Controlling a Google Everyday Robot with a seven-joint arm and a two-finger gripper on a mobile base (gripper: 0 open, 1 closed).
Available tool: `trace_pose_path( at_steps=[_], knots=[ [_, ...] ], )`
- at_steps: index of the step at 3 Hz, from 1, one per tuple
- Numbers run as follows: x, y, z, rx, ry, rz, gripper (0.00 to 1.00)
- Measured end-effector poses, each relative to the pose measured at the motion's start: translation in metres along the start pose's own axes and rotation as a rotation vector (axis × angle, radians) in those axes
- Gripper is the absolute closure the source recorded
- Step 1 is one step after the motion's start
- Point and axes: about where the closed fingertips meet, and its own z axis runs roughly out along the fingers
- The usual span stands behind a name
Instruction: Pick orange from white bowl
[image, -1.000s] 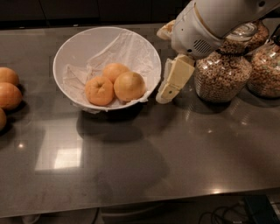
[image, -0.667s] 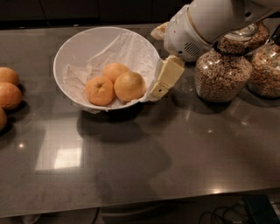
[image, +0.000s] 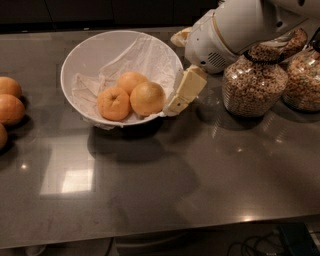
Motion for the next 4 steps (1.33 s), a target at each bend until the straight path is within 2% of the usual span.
trace_pose_path(
  at_steps=[1, 2, 4],
  knots=[
    [-0.004, -0.007, 0.018, -0.004, -0.043, 0.019, 0.04],
    [-0.004, -0.017, 0.031, 0.003, -0.059, 0.049, 0.23],
    [-0.003, -0.017, 0.051, 0.005, -0.033, 0.078, 0.25]
  ],
)
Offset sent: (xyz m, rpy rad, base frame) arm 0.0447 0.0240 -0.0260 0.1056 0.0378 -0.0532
